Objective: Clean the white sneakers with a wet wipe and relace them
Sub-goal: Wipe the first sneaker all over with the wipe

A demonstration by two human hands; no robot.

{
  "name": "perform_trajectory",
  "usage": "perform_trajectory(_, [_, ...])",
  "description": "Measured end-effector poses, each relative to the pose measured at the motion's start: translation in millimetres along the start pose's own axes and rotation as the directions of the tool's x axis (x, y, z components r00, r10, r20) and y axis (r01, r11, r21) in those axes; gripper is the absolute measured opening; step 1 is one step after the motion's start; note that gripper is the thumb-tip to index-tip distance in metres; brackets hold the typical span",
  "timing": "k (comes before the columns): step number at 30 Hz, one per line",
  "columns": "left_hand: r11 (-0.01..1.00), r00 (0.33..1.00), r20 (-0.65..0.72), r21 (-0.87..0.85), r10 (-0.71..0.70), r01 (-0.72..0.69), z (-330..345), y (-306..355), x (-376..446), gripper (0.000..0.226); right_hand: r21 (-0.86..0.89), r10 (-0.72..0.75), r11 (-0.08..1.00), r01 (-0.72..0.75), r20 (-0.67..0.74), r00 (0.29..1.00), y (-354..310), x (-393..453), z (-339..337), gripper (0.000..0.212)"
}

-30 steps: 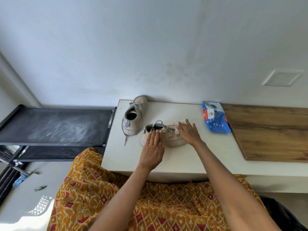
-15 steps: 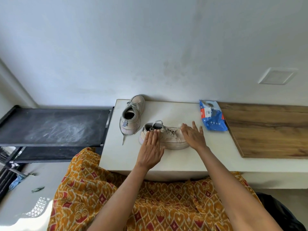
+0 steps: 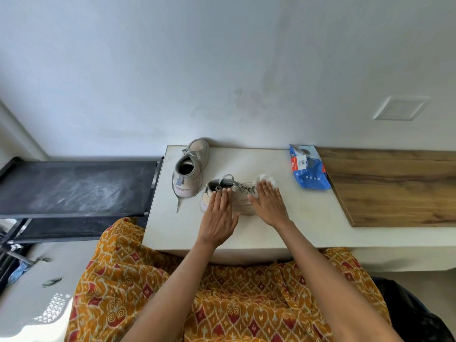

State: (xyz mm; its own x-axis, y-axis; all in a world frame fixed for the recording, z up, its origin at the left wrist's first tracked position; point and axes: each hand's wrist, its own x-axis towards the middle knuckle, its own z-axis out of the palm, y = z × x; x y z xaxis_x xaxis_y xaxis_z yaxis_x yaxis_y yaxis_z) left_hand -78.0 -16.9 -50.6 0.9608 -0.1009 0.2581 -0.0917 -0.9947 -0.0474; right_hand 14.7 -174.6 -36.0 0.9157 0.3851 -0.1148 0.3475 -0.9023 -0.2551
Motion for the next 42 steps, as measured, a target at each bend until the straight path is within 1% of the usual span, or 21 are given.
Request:
perform_trajectory(2, [1.000, 1.000, 0.008, 0.002, -0.006, 0.006, 1, 1, 1, 0.066, 0.008, -0.045, 0.999, 0.045, -0.003, 0.999, -4, -6, 3, 0.070])
perform_trajectory(4, [1.000, 1.000, 0.011, -0.009, -0.008, 0.008, 1, 1, 1, 0.065, -0.065, -0.104, 0.993, 0.101, -0.038, 0.994, 3, -19, 7, 0.083])
perform_trajectory(5, [1.000, 1.000, 0.011, -0.014, -0.008, 0.008, 1, 1, 1, 0.064, -0.099, -0.111, 0.990, 0.105, -0.054, 0.992, 10, -24, 8, 0.087])
perform_trajectory(7, [1.000, 1.000, 0.005, -0.021, -0.008, 0.008, 2, 0, 0, 0.064, -0.099, -0.047, 0.994, 0.039, -0.079, 0.996, 19, -23, 5, 0.077])
perform_trajectory(9, [1.000, 1.000, -0.002, -0.029, -0.010, 0.010, 3, 0, -2, 0.063, -0.029, 0.059, 0.998, -0.061, -0.080, 0.995, 21, -9, -2, 0.066])
perform_trajectory(11, [0.999, 1.000, 0.002, -0.040, -0.012, 0.012, 3, 0, -3, 0.062, 0.012, 0.092, 0.996, -0.092, -0.070, 0.993, 16, 9, -8, 0.062])
perform_trajectory(14, [0.998, 1.000, -0.012, -0.059, -0.024, 0.023, 3, 0, -1, 0.062, 0.026, 0.026, 0.999, -0.025, -0.033, 0.999, -1, 22, -3, 0.062])
perform_trajectory(16, [0.998, 0.999, -0.023, -0.066, -0.024, 0.023, 3, 2, -1, 0.061, 0.098, -0.015, 0.995, 0.020, -0.047, 0.999, -6, 10, 4, 0.063])
perform_trajectory(17, [0.997, 0.999, -0.025, -0.072, -0.024, 0.022, 4, 2, -1, 0.061, 0.104, -0.046, 0.993, 0.053, -0.063, 0.997, -4, -1, 6, 0.063])
perform_trajectory(19, [0.997, 0.999, -0.034, -0.078, -0.024, 0.021, 5, 2, -1, 0.060, 0.024, -0.110, 0.993, 0.112, -0.100, 0.989, 10, -23, 12, 0.071])
perform_trajectory(21, [0.997, 0.999, -0.044, -0.071, -0.019, 0.016, 4, 2, 0, 0.059, -0.054, -0.103, 0.994, 0.098, -0.092, 0.990, 24, -28, 11, 0.074])
perform_trajectory(22, [0.998, 0.999, -0.043, -0.065, -0.012, 0.010, 4, 2, 0, 0.059, -0.063, -0.073, 0.996, 0.067, -0.085, 0.994, 25, -24, 9, 0.070])
perform_trajectory(24, [0.999, 0.999, -0.038, -0.052, -0.007, 0.005, 2, 1, 0, 0.059, -0.020, 0.008, 1.000, -0.010, -0.087, 0.996, 16, -9, 2, 0.061])
perform_trajectory(26, [0.999, 0.999, -0.035, -0.054, -0.008, 0.006, 0, 1, -1, 0.059, 0.036, 0.055, 0.998, -0.052, -0.082, 0.995, 1, 8, -2, 0.060])
perform_trajectory(30, [0.999, 1.000, -0.013, -0.048, -0.004, 0.003, -2, 3, 0, 0.059, 0.058, -0.026, 0.998, 0.030, -0.069, 0.997, -4, 8, 3, 0.060])
perform_trajectory(32, [1.000, 1.000, -0.026, -0.025, 0.001, -0.002, -1, 3, 0, 0.059, 0.007, -0.078, 0.997, 0.079, -0.074, 0.994, 9, -2, 4, 0.059])
perform_trajectory(33, [1.000, 1.000, -0.022, -0.017, 0.000, 0.000, -2, 3, 1, 0.059, -0.020, -0.076, 0.997, 0.075, -0.055, 0.996, 15, -3, 2, 0.058])
perform_trajectory(35, [1.000, 1.000, -0.010, -0.018, 0.002, -0.002, -3, 3, 2, 0.059, -0.026, -0.022, 0.999, 0.022, -0.021, 1.000, 20, 1, -1, 0.058])
perform_trajectory(37, [1.000, 1.000, -0.010, -0.001, 0.010, -0.010, -2, 3, 1, 0.059, 0.016, 0.033, 0.999, -0.033, -0.039, 0.999, 17, 9, -4, 0.058])
perform_trajectory(40, [1.000, 1.000, -0.008, 0.001, 0.000, 0.000, -2, 5, 2, 0.058, 0.075, 0.093, 0.994, -0.085, -0.105, 0.990, 11, 7, 1, 0.058])
perform_trajectory(42, [1.000, 1.000, -0.017, 0.015, -0.005, 0.005, 1, 7, 3, 0.058, 0.119, 0.148, 0.984, -0.129, -0.160, 0.976, 4, -7, 18, 0.059])
